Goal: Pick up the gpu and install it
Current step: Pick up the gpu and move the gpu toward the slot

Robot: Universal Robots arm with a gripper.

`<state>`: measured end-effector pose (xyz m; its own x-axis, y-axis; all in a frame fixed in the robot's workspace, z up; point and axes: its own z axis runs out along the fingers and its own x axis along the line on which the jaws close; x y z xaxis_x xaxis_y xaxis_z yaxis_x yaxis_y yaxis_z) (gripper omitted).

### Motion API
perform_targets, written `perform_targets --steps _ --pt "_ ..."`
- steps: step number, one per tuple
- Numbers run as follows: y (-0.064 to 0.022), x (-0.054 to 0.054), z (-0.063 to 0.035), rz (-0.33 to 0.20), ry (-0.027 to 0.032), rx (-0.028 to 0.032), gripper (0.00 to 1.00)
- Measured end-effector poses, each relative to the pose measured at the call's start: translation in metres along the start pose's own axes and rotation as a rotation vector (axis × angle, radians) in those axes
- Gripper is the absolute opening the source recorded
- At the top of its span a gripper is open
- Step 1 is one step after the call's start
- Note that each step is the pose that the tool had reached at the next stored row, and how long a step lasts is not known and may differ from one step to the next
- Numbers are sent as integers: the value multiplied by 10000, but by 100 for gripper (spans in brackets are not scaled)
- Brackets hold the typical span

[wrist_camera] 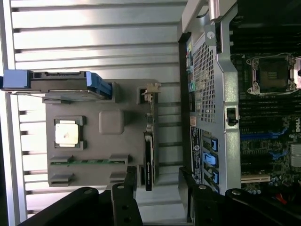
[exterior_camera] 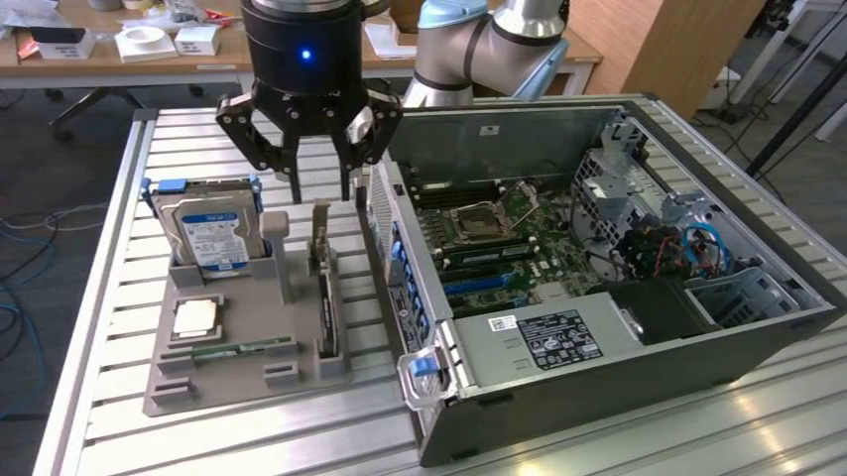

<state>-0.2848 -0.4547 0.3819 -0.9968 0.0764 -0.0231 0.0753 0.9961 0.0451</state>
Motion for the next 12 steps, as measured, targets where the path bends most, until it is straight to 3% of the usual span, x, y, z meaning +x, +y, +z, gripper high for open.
perform_targets --steps 12 --pt "-10 5 215 0 1 11 49"
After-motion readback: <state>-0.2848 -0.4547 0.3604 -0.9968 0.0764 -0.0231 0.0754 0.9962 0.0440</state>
